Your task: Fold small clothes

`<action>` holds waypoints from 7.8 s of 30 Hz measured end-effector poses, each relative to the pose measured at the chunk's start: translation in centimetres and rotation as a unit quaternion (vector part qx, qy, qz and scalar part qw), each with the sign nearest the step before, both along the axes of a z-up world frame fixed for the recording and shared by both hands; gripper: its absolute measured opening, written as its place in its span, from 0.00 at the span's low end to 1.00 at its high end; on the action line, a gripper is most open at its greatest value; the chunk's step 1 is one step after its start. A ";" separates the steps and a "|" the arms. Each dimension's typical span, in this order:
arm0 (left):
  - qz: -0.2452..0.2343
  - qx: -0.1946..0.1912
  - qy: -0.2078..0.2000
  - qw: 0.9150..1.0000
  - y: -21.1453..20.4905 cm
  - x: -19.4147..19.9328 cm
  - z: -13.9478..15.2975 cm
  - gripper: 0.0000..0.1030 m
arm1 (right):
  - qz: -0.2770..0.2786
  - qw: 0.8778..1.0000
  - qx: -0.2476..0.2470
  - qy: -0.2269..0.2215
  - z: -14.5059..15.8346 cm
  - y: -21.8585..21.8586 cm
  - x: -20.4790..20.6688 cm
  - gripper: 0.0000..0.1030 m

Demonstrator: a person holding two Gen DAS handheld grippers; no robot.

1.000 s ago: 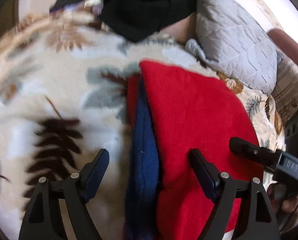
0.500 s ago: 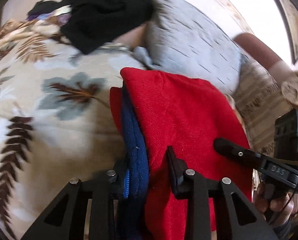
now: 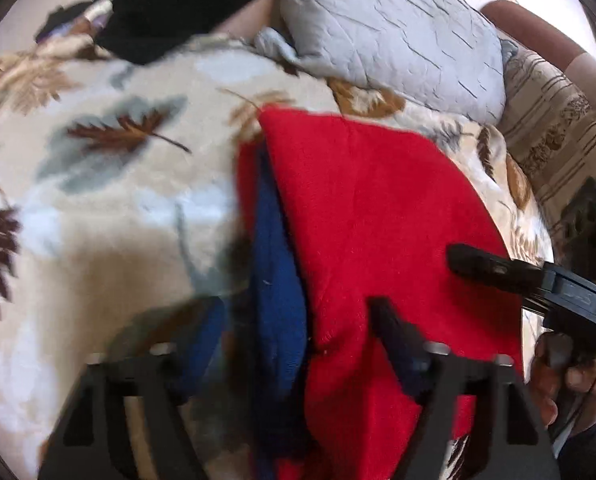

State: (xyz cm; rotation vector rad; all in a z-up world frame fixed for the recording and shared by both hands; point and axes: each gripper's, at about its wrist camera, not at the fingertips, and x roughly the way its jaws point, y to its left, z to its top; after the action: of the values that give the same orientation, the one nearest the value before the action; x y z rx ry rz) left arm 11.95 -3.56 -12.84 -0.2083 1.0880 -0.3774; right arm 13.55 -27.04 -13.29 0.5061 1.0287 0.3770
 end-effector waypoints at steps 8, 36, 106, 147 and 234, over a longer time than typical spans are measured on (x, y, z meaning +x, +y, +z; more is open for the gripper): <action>0.008 -0.008 -0.079 0.997 -0.7 -0.8 5.0 0.25 | 0.028 0.993 -0.067 -0.092 7.1 1.2 -0.8 0.41; 0.067 0.115 -0.093 0.987 1.4 -5.6 5.3 0.61 | 0.015 0.997 -0.010 -0.078 7.3 3.7 -0.6 0.76; 0.088 0.181 -0.146 0.969 -1.0 -14.3 9.9 0.81 | -0.071 0.951 -0.271 -0.130 9.1 3.7 -18.7 0.93; 0.081 0.170 -0.125 0.974 -2.3 -13.2 9.0 0.81 | -0.089 0.945 -0.296 -0.107 9.1 2.8 -17.2 0.93; 0.099 0.098 -0.102 0.985 3.2 -11.4 6.2 0.69 | -0.025 0.994 -0.069 -0.080 5.3 2.7 -9.9 0.73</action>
State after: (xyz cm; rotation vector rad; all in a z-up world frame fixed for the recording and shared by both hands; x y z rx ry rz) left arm 0.52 -0.34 -6.59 -0.0993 0.8865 -0.1084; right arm 3.65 -24.29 -7.99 0.3704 0.8785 0.2937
